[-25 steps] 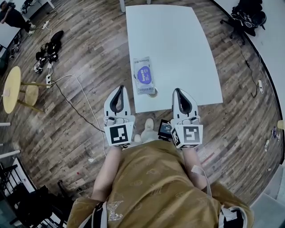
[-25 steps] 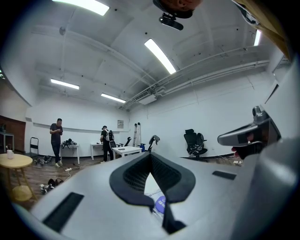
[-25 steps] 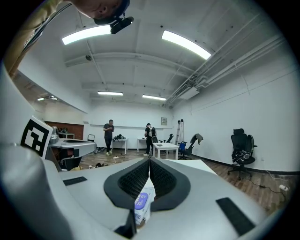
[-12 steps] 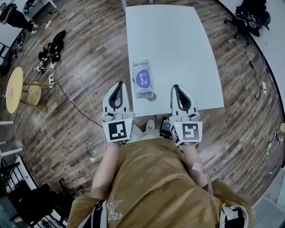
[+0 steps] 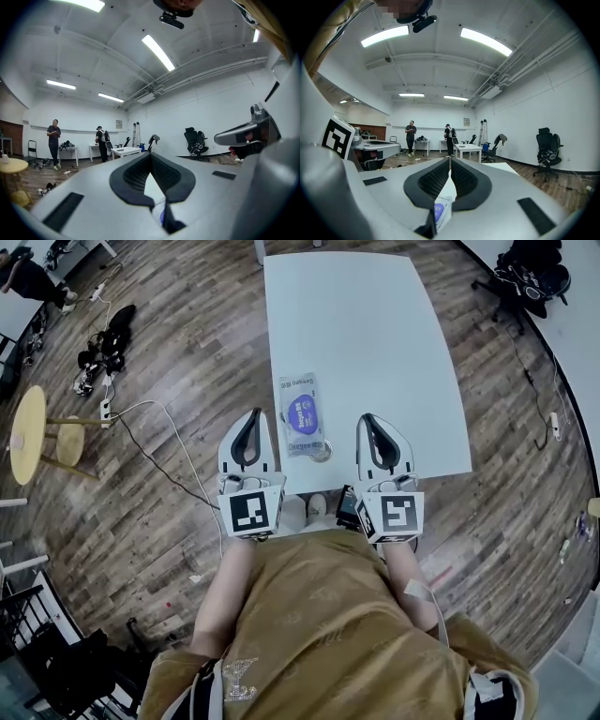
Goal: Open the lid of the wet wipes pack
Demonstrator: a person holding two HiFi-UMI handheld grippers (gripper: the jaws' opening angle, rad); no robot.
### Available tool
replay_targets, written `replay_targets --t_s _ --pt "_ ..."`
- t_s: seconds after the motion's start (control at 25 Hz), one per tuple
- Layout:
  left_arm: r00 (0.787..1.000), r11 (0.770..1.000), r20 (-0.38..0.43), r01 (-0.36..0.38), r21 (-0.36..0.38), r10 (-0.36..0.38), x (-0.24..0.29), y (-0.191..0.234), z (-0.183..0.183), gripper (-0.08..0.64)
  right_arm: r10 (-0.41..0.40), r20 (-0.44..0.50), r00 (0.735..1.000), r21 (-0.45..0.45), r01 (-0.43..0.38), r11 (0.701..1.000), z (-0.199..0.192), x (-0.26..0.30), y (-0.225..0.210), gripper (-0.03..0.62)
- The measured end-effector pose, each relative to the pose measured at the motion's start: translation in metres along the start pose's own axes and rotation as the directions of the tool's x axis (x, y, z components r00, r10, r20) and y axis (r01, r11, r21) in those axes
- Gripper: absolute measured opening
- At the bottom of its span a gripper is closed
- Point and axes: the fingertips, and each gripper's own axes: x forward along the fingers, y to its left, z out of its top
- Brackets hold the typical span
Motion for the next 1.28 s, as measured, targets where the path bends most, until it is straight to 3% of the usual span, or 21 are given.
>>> replay_targets --t_s 0.28,1.28 --pt "0.999 0.999 0.001 0.036 -0.015 -0.036 0.017 0.005 -0.007 0.005 -0.02 -0.022 1.0 0.004 0.02 1.0 -0.005 0.017 0.001 0.009" --pt "0.977 0.995 -0.19 0.096 -0.039 -0.101 0.045 0.014 -0.092 0.005 -0.015 -0.207 0.978 0.02 0.02 1.0 -0.075 0.066 0.008 0.01"
